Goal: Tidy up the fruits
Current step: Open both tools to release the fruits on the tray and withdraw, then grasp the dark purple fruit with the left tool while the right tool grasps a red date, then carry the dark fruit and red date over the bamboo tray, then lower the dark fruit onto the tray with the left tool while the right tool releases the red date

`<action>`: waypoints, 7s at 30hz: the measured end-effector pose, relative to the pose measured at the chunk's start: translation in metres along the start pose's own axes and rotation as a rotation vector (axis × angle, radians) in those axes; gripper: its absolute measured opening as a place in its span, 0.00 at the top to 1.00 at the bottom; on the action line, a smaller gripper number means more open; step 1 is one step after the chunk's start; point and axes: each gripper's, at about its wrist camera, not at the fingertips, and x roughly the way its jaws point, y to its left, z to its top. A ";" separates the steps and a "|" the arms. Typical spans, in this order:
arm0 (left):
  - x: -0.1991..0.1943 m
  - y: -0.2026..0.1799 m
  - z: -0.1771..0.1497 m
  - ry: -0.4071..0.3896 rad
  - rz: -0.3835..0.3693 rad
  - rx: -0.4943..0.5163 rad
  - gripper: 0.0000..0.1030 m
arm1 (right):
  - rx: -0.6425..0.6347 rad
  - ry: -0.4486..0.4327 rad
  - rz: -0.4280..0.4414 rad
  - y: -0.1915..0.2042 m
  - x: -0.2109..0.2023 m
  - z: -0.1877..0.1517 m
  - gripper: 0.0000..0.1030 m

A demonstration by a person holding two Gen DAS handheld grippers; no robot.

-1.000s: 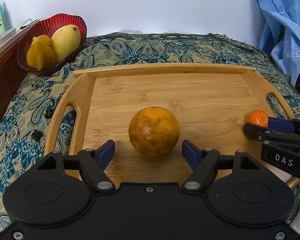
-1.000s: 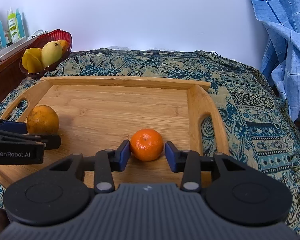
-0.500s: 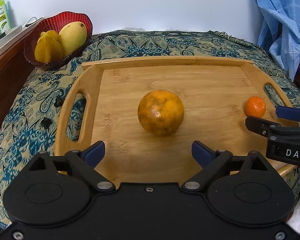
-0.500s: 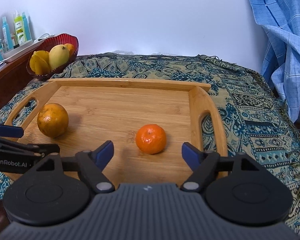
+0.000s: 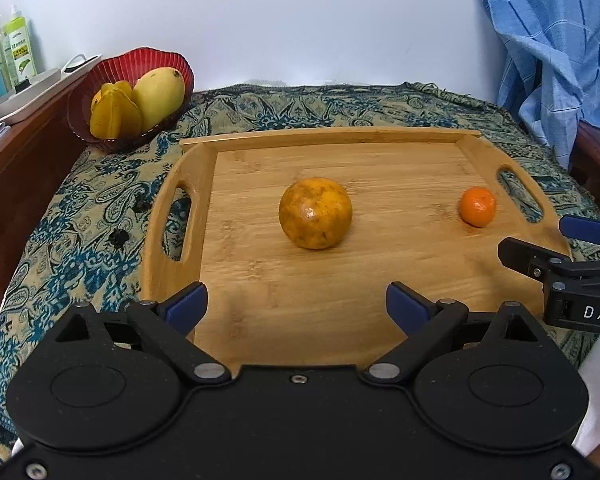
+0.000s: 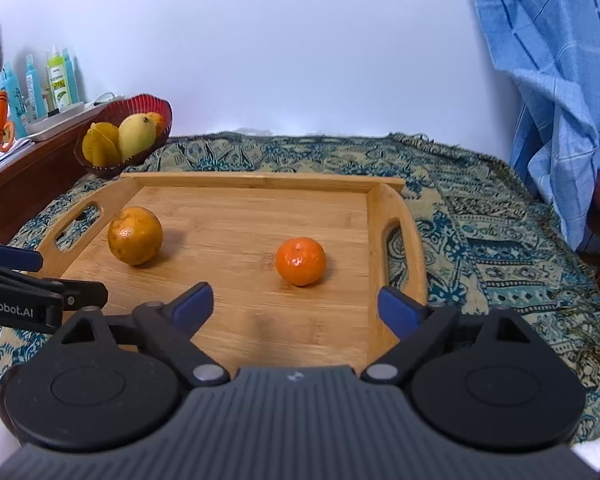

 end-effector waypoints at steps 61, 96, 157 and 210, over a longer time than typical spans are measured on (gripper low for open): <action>-0.093 -0.012 -0.132 -0.231 -0.076 0.029 0.62 | -0.038 -0.060 -0.088 0.032 -0.082 -0.115 0.56; -0.054 -0.002 -0.124 -0.101 -0.103 -0.129 0.58 | -0.079 0.000 -0.123 0.041 -0.064 -0.114 0.56; -0.011 0.011 -0.015 -0.112 -0.082 -0.117 0.59 | 0.058 -0.059 -0.059 0.013 0.013 -0.008 0.67; 0.021 0.008 -0.014 -0.094 -0.214 -0.185 0.56 | 0.095 0.019 -0.043 0.003 0.040 -0.010 0.66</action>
